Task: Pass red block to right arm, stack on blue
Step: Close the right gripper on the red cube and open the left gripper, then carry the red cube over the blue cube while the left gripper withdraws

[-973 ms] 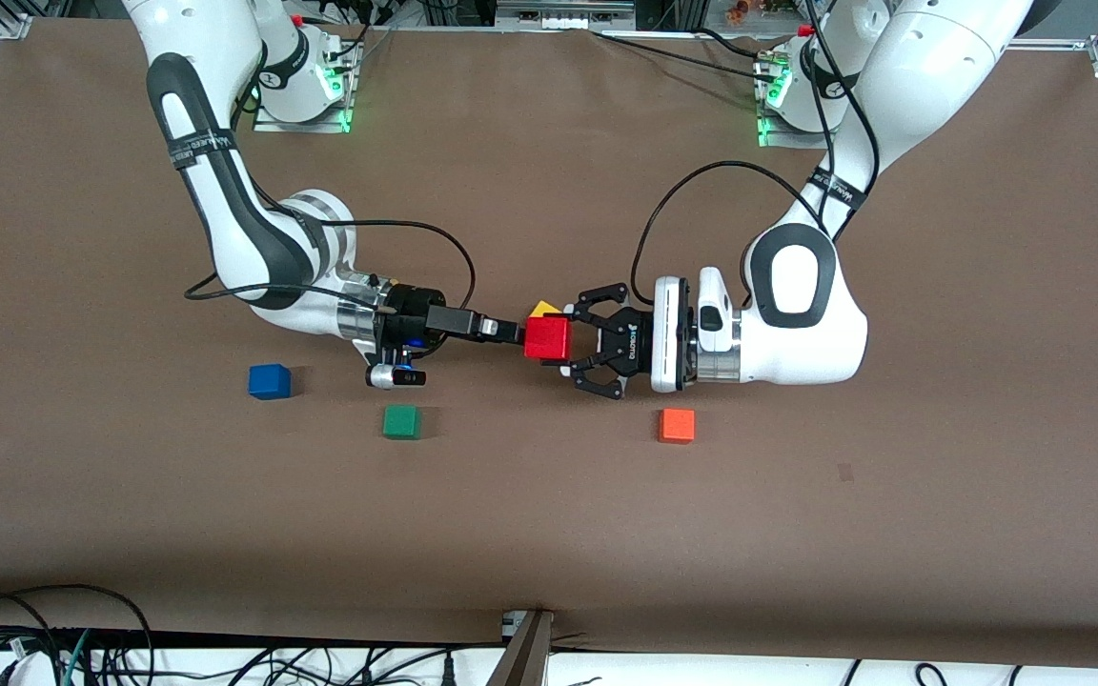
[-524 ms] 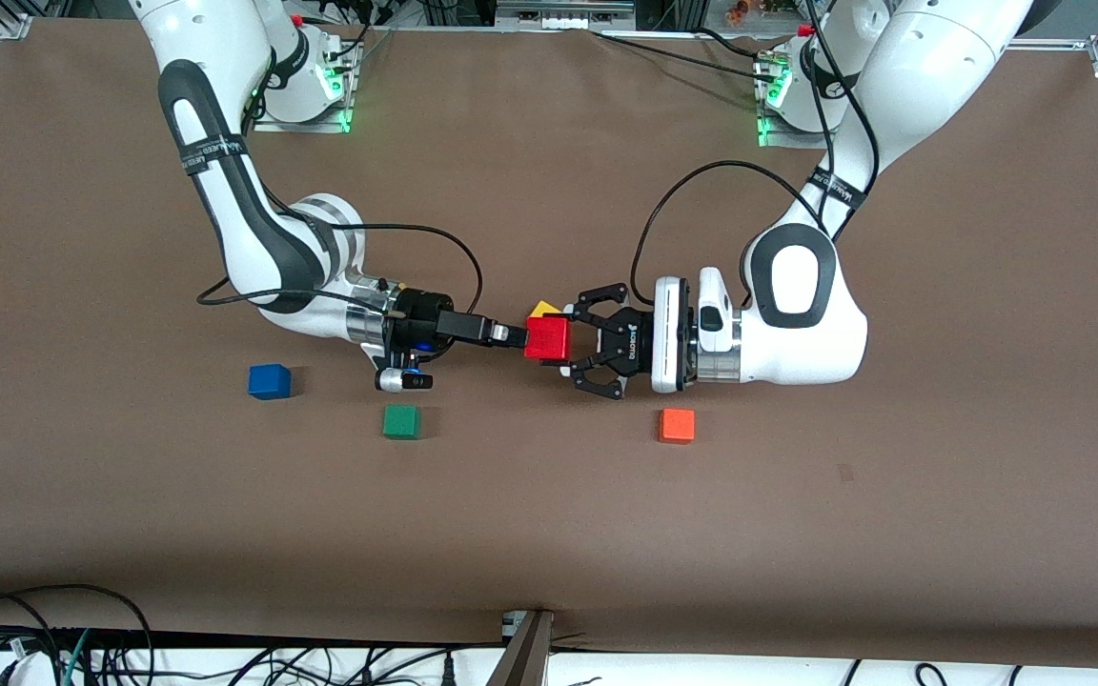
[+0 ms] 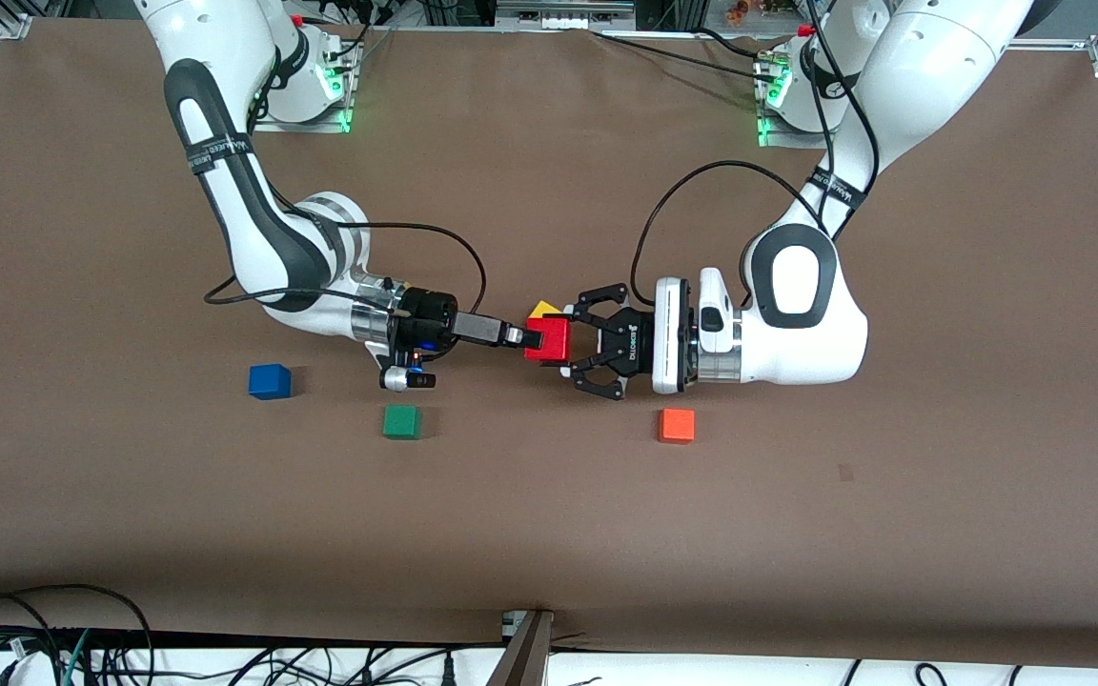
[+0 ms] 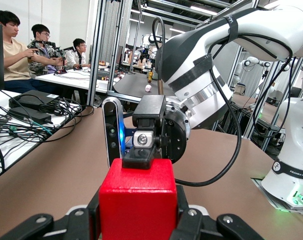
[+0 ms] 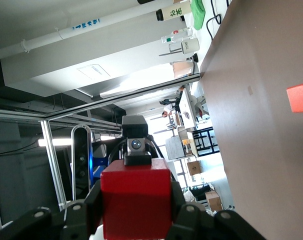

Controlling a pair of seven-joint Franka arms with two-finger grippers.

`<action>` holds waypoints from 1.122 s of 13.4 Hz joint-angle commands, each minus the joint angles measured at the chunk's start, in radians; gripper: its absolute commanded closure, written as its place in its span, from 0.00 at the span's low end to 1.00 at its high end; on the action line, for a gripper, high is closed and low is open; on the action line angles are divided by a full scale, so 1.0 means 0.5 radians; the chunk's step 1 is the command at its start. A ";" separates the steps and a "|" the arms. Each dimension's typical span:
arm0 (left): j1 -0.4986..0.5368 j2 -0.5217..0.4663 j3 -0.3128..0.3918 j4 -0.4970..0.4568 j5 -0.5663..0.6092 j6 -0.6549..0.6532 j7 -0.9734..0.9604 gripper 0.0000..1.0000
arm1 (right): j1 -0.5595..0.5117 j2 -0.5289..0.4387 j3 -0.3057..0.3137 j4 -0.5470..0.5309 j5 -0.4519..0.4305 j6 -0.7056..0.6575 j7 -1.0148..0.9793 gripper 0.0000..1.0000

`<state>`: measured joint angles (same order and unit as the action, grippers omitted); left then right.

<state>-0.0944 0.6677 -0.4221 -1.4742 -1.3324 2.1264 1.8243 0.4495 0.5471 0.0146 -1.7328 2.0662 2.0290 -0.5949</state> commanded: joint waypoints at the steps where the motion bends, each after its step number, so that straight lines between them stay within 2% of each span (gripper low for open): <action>1: -0.008 -0.004 -0.009 0.000 -0.063 0.018 0.076 0.64 | 0.021 0.029 -0.008 0.069 0.049 0.044 -0.007 0.97; 2: -0.008 0.005 -0.009 -0.003 -0.066 0.015 0.079 0.01 | 0.021 0.029 -0.011 0.072 0.049 0.044 -0.007 1.00; 8: 0.008 -0.010 -0.009 -0.024 -0.066 -0.007 0.079 0.00 | -0.043 0.029 -0.041 0.124 -0.003 0.038 0.042 1.00; 11: 0.048 -0.019 -0.009 0.003 -0.059 -0.068 0.018 0.00 | -0.083 0.026 -0.115 0.149 -0.290 0.026 0.122 1.00; 13: 0.072 -0.062 -0.006 0.003 -0.029 -0.089 -0.199 0.00 | -0.116 0.023 -0.152 0.192 -0.536 0.022 0.214 1.00; 15: 0.078 -0.120 0.010 0.003 0.163 -0.117 -0.478 0.00 | -0.156 0.013 -0.167 0.213 -0.744 0.019 0.260 1.00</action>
<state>-0.0641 0.6541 -0.4213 -1.4642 -1.3148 2.0895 1.6983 0.3844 0.5475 -0.0674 -1.6598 1.7735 2.0393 -0.5009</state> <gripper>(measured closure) 0.000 0.441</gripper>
